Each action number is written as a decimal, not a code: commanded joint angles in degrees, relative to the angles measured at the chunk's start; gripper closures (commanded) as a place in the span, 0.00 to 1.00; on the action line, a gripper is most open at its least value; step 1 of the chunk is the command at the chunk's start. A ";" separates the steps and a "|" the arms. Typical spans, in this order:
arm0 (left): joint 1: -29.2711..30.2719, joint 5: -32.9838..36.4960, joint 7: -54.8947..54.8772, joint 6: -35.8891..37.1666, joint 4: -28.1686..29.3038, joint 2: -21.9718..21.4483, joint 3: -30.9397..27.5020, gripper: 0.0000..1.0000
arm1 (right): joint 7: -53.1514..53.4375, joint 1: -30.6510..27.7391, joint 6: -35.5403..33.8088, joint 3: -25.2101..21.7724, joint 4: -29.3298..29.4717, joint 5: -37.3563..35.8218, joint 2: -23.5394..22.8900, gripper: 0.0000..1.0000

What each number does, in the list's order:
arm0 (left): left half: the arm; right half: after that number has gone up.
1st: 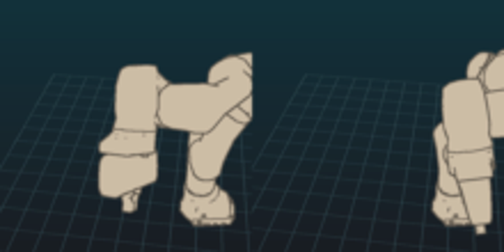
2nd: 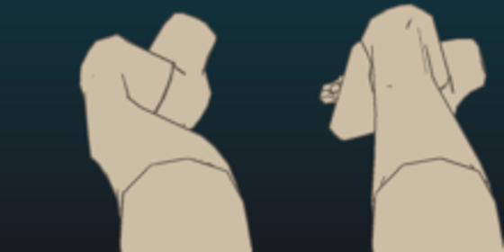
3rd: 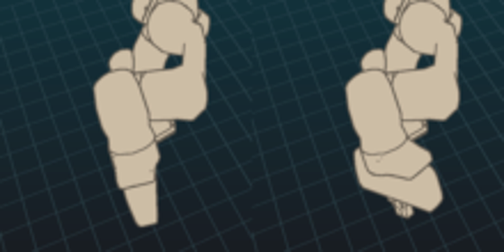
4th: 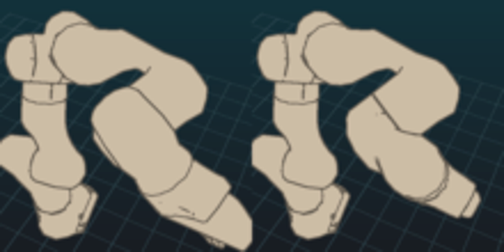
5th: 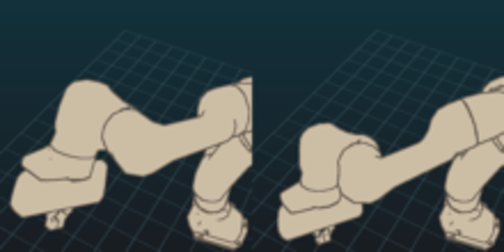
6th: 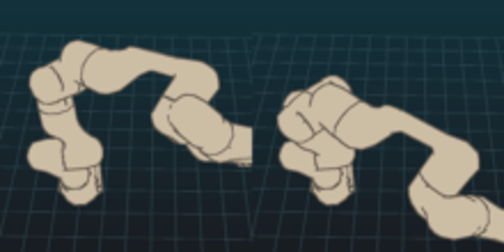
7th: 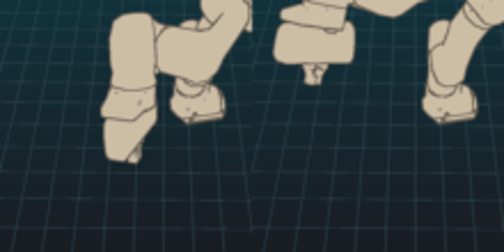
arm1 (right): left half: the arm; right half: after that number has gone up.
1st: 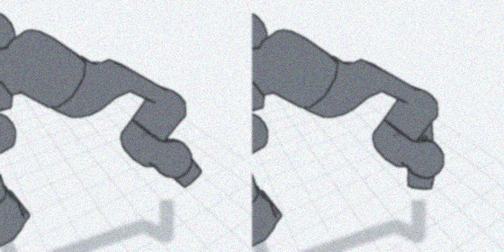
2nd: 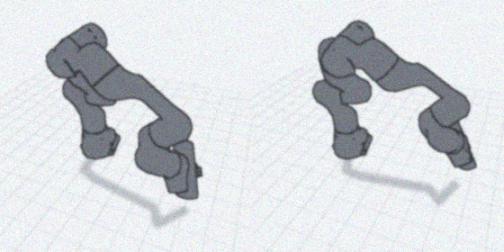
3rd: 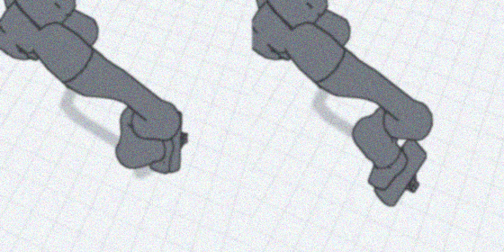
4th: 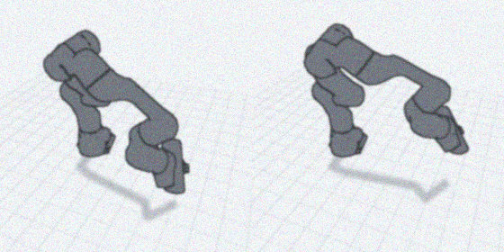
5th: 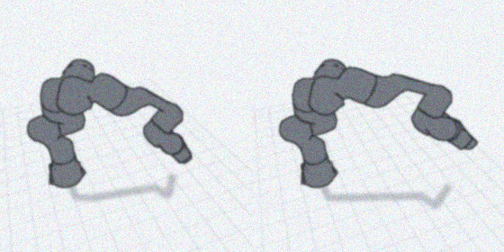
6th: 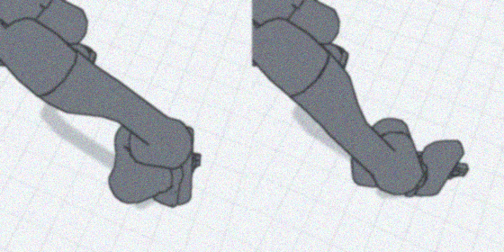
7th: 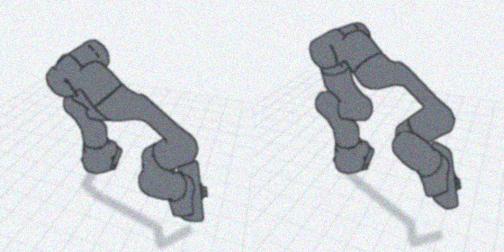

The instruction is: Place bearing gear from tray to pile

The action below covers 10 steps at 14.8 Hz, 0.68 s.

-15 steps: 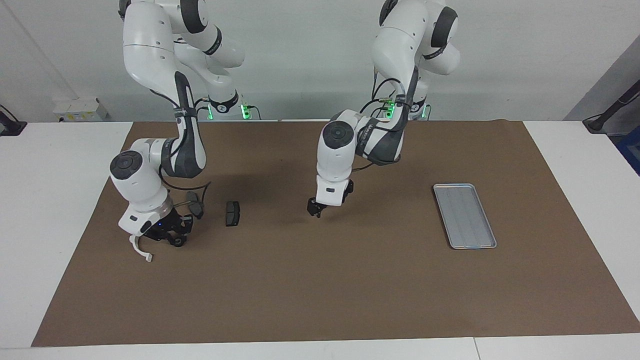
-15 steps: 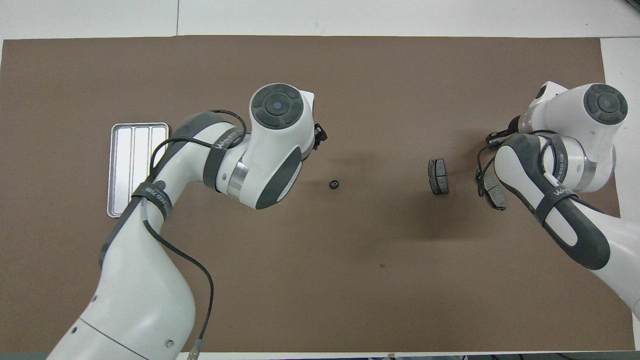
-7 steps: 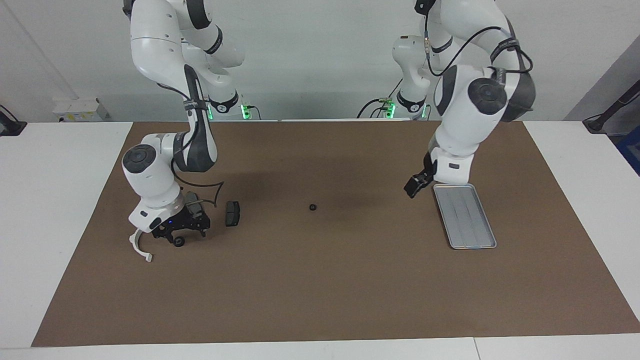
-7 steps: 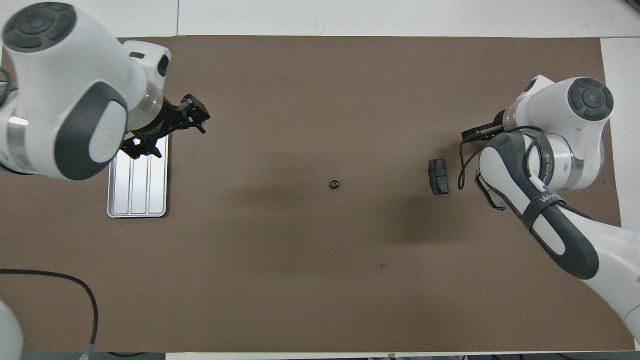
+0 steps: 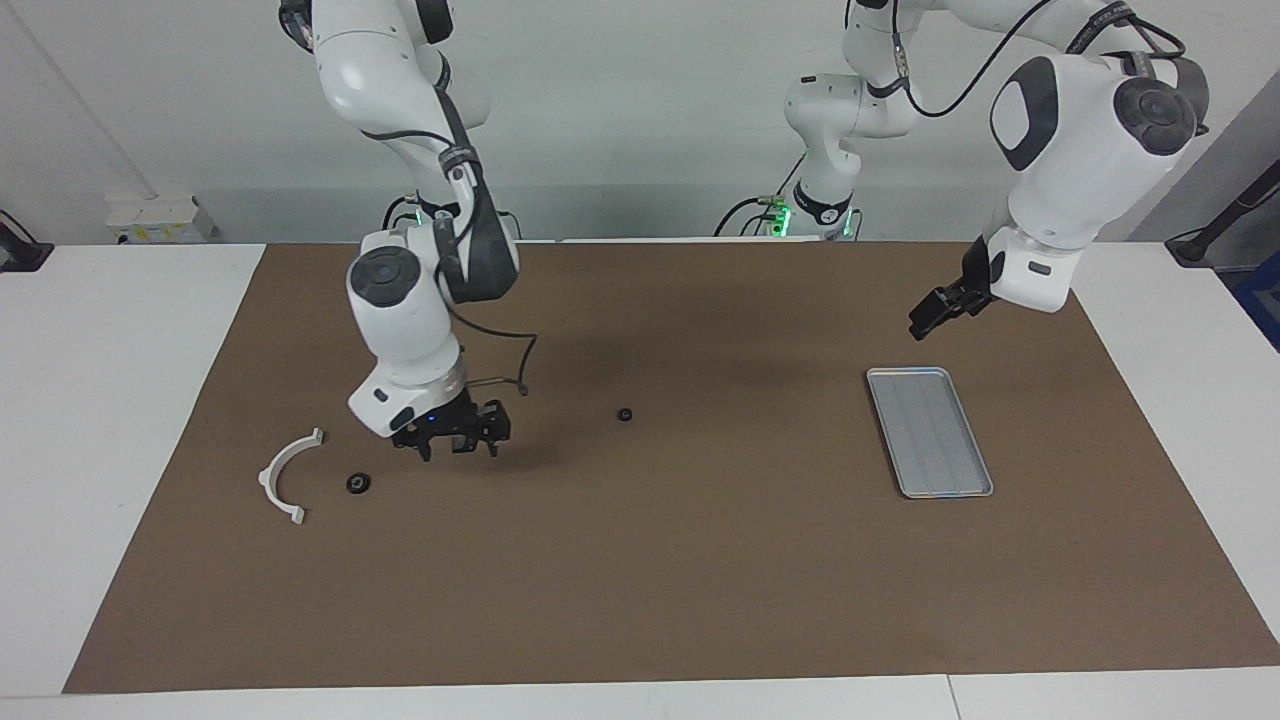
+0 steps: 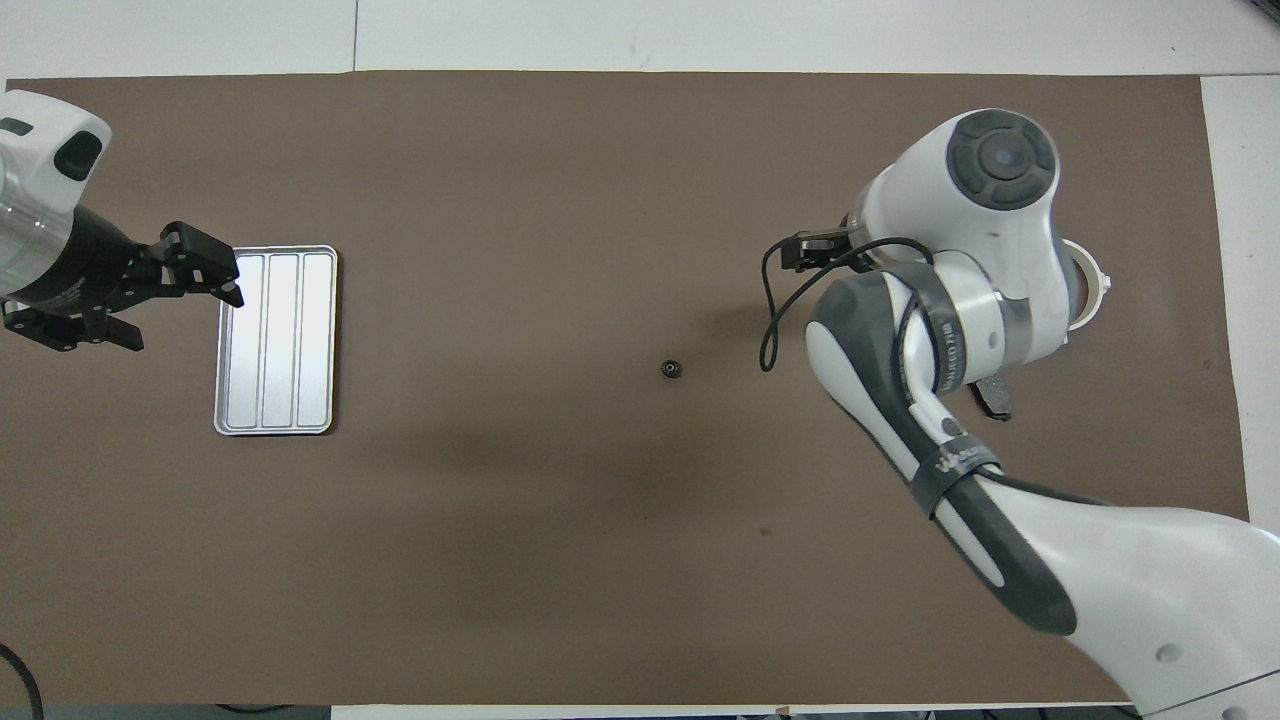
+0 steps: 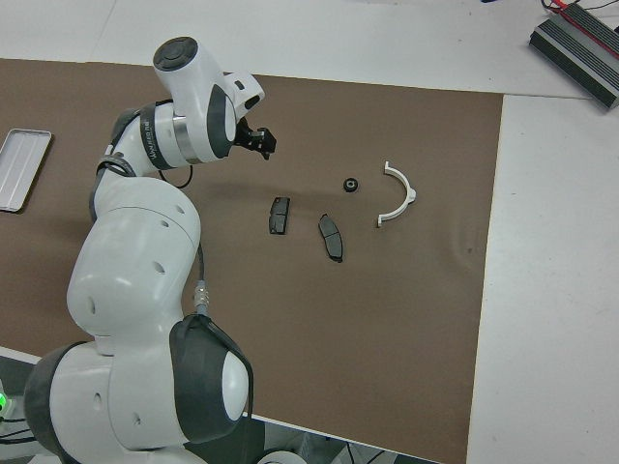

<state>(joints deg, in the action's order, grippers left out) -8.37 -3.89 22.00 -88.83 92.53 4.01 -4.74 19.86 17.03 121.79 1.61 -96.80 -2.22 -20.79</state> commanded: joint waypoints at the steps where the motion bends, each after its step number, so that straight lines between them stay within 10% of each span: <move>1: 2.12 -0.15 -3.97 -0.47 6.87 -5.32 0.61 0.00 | 8.15 6.15 -1.55 -0.20 1.79 -1.47 -0.30 0.00; 10: 4.68 -0.15 -6.97 -5.21 9.16 -6.12 1.57 0.00 | 18.02 16.55 5.55 -0.02 1.19 -1.47 -5.39 0.00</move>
<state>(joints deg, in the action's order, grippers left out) -4.74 -3.89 16.44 -91.08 99.30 -0.25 -3.86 37.64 34.13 123.84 1.69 -94.80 -2.68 -23.82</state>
